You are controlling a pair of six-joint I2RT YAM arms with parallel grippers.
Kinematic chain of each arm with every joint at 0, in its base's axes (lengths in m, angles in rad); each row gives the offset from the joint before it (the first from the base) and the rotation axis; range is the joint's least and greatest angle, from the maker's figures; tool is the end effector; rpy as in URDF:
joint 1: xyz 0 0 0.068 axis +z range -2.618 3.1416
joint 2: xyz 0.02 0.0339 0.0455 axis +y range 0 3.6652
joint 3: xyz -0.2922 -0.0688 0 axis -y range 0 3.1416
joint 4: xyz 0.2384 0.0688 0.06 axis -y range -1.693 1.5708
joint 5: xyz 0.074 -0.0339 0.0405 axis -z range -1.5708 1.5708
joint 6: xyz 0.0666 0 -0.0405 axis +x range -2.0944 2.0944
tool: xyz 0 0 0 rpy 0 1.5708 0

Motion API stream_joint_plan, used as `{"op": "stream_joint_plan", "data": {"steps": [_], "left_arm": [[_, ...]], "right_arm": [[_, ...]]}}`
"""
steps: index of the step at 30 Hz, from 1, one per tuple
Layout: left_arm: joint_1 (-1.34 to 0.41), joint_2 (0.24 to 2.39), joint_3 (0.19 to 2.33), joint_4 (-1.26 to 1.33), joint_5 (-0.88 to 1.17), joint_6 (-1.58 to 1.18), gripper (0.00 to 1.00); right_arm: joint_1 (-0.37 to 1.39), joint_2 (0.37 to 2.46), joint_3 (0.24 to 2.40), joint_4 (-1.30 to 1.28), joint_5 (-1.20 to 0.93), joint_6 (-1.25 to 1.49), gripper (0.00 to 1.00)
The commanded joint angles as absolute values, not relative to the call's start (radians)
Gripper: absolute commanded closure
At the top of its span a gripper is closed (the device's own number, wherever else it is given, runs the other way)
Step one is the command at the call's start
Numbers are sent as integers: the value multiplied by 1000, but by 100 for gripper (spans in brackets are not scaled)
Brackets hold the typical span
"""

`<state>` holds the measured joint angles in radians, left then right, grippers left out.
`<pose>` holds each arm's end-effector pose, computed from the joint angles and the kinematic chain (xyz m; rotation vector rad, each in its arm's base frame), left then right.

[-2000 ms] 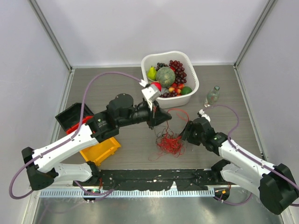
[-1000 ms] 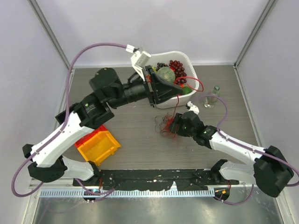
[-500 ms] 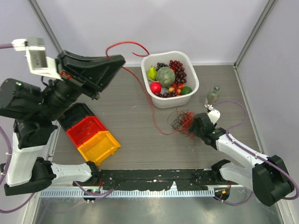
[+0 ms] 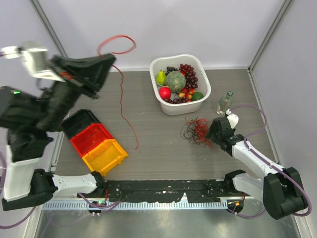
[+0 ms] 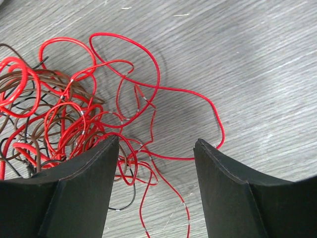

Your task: Untangle the cables

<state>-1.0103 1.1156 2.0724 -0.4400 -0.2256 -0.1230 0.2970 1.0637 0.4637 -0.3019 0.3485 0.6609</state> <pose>0.0661 -0.0773 0.6740 0.2762 1.0756 -0.9014 0.1916 0.0349 0.1767 0.5776 2.3294 0.0094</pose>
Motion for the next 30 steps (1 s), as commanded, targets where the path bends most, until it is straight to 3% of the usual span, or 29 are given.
{"op": "stream_joint_plan", "data": {"steps": [1,7,16,24,30], "left_arm": [[-1008,1163,1877,-451,-288,-137,100],[-1006,1123,1640,-431,-354,-198,100],[-985,1051,1200,-586,-624,-423,100],[-836,1225,988,-479,-420,-580,100],[-787,1463,1044,-425,-367,-604,100]], "right_arm": [[296,1052,472,-239,298,603,33],[298,1058,456,-210,296,600,33],[296,1081,448,-187,268,595,33],[296,1084,442,-176,245,592,33],[296,1089,440,-172,241,589,33]]}}
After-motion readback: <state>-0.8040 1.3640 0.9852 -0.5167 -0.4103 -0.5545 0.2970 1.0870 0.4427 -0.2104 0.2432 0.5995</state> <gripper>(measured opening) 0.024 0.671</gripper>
